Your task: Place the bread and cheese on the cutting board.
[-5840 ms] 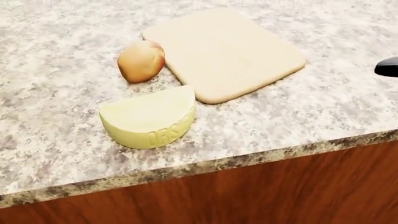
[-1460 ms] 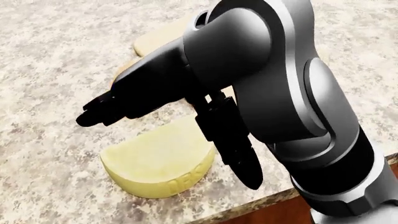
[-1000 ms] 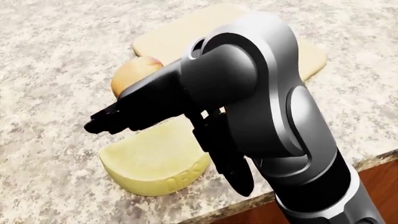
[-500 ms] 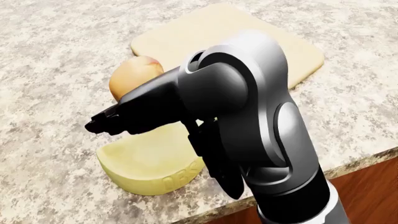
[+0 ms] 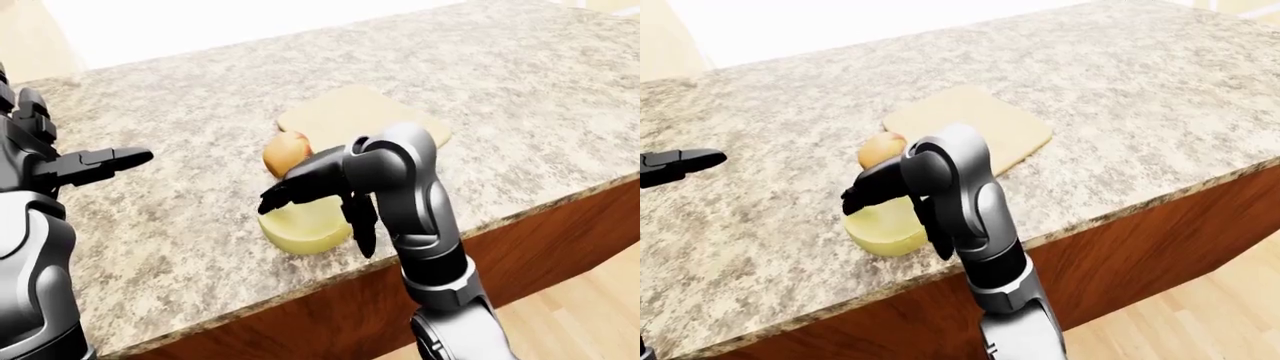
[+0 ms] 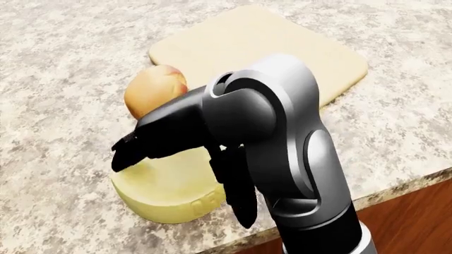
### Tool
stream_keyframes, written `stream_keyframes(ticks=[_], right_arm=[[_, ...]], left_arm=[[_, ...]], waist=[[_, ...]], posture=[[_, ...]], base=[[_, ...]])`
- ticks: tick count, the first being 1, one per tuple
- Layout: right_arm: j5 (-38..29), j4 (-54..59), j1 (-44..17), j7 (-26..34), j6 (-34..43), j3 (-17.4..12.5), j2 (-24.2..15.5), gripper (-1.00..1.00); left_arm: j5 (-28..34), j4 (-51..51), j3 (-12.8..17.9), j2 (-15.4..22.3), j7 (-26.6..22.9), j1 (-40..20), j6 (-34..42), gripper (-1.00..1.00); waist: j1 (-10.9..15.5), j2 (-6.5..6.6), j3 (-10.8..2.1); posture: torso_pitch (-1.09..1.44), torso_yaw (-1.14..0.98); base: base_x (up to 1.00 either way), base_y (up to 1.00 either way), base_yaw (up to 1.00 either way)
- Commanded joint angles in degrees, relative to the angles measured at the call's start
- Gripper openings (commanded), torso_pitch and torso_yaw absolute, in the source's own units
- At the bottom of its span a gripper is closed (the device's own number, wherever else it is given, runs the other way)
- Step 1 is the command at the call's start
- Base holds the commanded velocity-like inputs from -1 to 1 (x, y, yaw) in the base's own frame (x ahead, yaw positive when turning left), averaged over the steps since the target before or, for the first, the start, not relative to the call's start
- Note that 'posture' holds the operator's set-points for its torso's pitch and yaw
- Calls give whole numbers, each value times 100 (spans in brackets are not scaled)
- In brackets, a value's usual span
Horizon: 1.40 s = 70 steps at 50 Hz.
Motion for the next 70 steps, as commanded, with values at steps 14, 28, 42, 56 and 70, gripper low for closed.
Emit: stream_keyframes(ticks=[14, 28, 42, 56, 70], right_arm=[[-26, -161, -51, -191, 10, -9, 81, -7], [45, -206, 19, -381, 26, -24, 63, -100], [285, -2, -825, -326, 316, -167, -61, -100], [591, 1412, -1835, -1045, -113, -472, -686, -100], [653, 4539, -3449, -2669, -1071, -677, -1408, -100]], left_arm=[[3, -231, 124, 95, -7, -63, -180, 100], [15, -202, 96, 96, -7, -101, -178, 100], [-6, -224, 102, 123, 1, -120, -137, 100], [19, -215, 91, 104, -7, -116, -153, 100], [13, -203, 91, 128, -6, -150, -134, 100]], waist=[[1, 46, -150], [2, 45, -148], [-31, 56, -116], [-18, 41, -105], [-4, 25, -109]], posture=[[0, 0], [0, 0], [0, 0], [0, 0], [0, 0]], base=[[0, 0, 0], [0, 0, 0], [0, 0, 0], [0, 0, 0], [0, 0, 0]])
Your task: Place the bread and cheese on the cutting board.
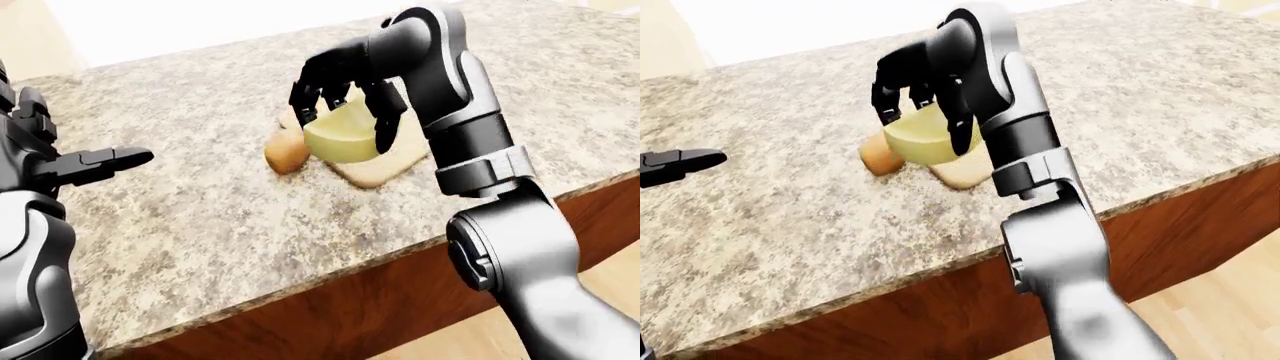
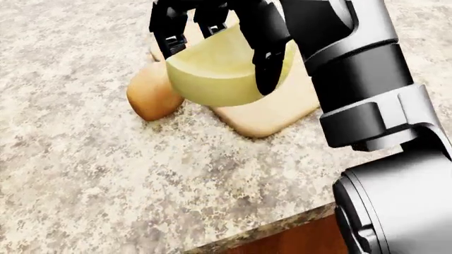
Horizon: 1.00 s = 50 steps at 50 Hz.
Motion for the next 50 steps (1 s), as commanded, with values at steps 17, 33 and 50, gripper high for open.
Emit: stream_keyframes(ticks=[17, 33, 50], right_arm=[[-627, 3037, -1435, -2653, -855, -61, -590, -100], [-1115, 3432, -1332, -3725, -431, -256, -629, -100], [-1723, 3563, -1118, -4688, -62, -436, -818, -100]], left_arm=[[-14, -190, 101, 147, 25, -142, -130, 100], [-4, -169, 89, 131, 16, -137, -145, 100], [2, -214, 128, 82, -5, -29, -175, 100]], waist=[[42, 16, -167], [129, -55, -160], [218, -131, -163]], posture=[[0, 0], [0, 0], [0, 0]], base=[[0, 0, 0], [0, 0, 0], [0, 0, 0]])
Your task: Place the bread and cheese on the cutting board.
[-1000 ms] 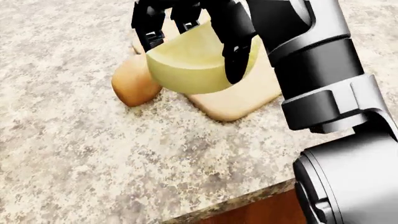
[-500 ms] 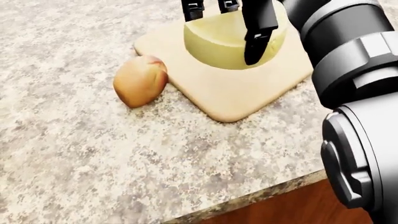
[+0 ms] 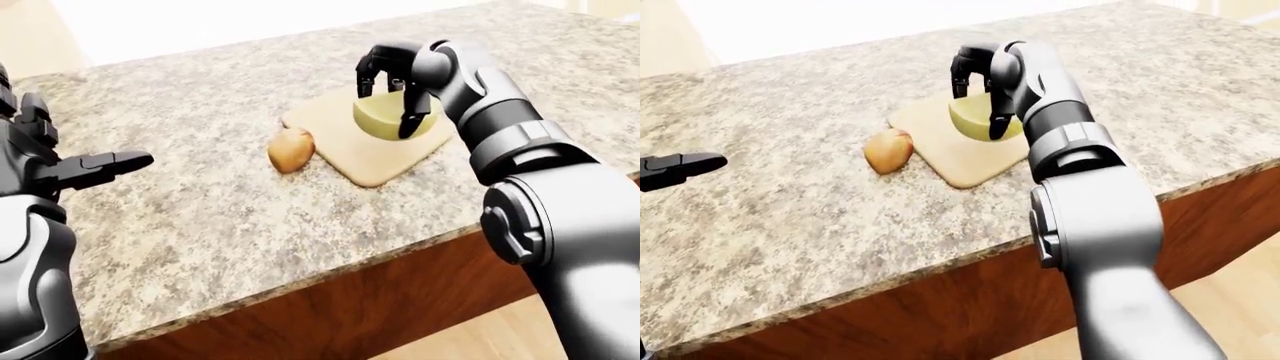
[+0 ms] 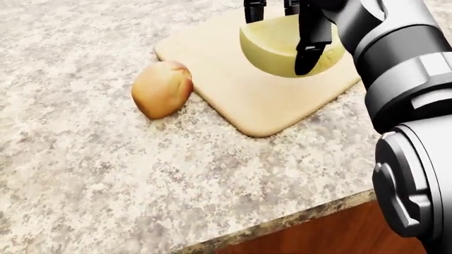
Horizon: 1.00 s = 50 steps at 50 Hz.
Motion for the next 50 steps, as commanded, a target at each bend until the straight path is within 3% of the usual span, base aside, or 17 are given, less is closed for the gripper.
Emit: stream_keyframes(ticks=[1, 11, 37, 50], right_arm=[[15, -277, -271, -236, 27, -81, -65, -100], [42, -251, -158, -806, 146, -277, 17, -100], [-307, -204, 83, -1865, 259, -312, 106, -100], [-385, -200, 330, -1884, 392, -361, 117, -100]], left_arm=[[15, -183, 85, 117, 10, -137, -173, 100], [24, -158, 89, 84, -4, -98, -221, 100], [30, -139, 93, 21, -18, -34, -275, 100], [42, -176, 82, -35, -21, 26, -286, 100]], waist=[[4, 20, -184], [20, -1, -193], [49, -34, -212], [58, -66, -220]], posture=[[0, 0], [0, 0], [0, 0], [0, 0]], base=[[0, 0, 0], [0, 0, 0], [0, 0, 0], [0, 0, 0]])
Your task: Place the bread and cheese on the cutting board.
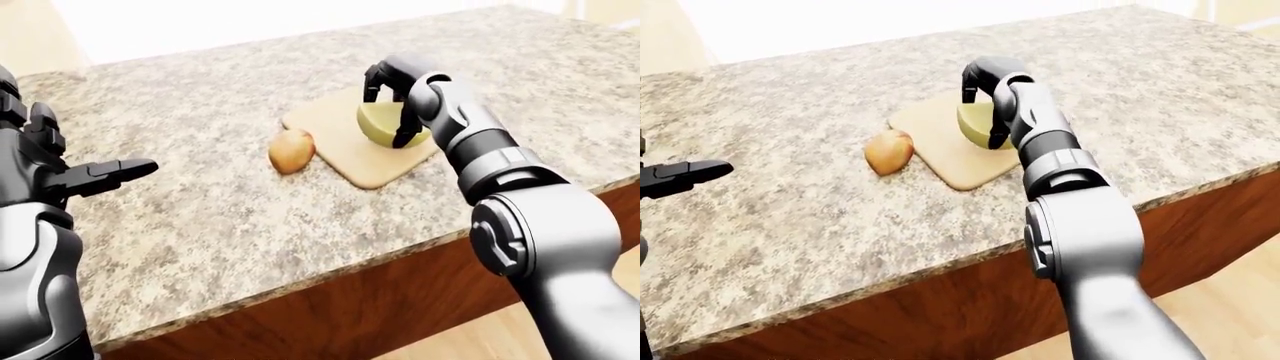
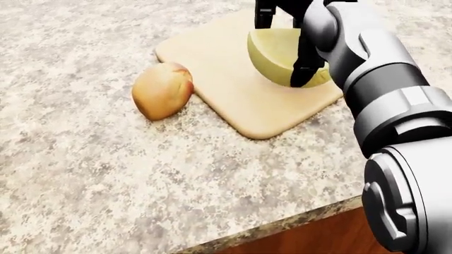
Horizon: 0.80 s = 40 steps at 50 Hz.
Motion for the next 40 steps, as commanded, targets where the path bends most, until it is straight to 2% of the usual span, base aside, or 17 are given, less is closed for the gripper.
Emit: stream_keyframes(ticks=[1, 16, 17, 18, 19, 21, 32, 40], right_arm=[[33, -288, -265, -98, 2, -28, -71, -100], [-2, -283, -137, -52, 81, -18, -75, -100], [-6, -283, -122, -7, 92, -15, -74, -62], [0, -284, -115, 11, 99, -23, -75, -8], [-5, -284, -110, 12, 93, -19, -76, 70], [-2, -284, -113, 27, 98, -23, -78, 100], [3, -285, -141, 104, 72, -27, -92, 100], [157, -297, -371, 663, 58, -94, -143, 100]], left_arm=[[15, -188, 74, 117, 10, -140, -148, 100], [19, -183, 88, 100, -4, -127, -149, 100], [20, -178, 88, 99, -5, -125, -153, 100], [19, -177, 90, 101, -4, -127, -152, 100], [17, -182, 92, 103, -4, -127, -149, 100], [14, -187, 91, 106, 1, -133, -140, 100], [14, -191, 88, 95, 0, -109, -156, 100], [22, -184, 93, 90, -9, -106, -159, 100]], waist=[[-4, 25, -180], [5, 22, -184], [6, 22, -185], [7, 22, -183], [6, 22, -177], [2, 16, -182], [2, 22, -186], [-1, 24, -180]], posture=[[0, 0], [0, 0], [0, 0], [0, 0], [0, 0], [0, 0], [0, 0], [0, 0]], base=[[0, 0, 0], [0, 0, 0], [0, 0, 0], [0, 0, 0], [0, 0, 0], [0, 0, 0], [0, 0, 0], [0, 0, 0]])
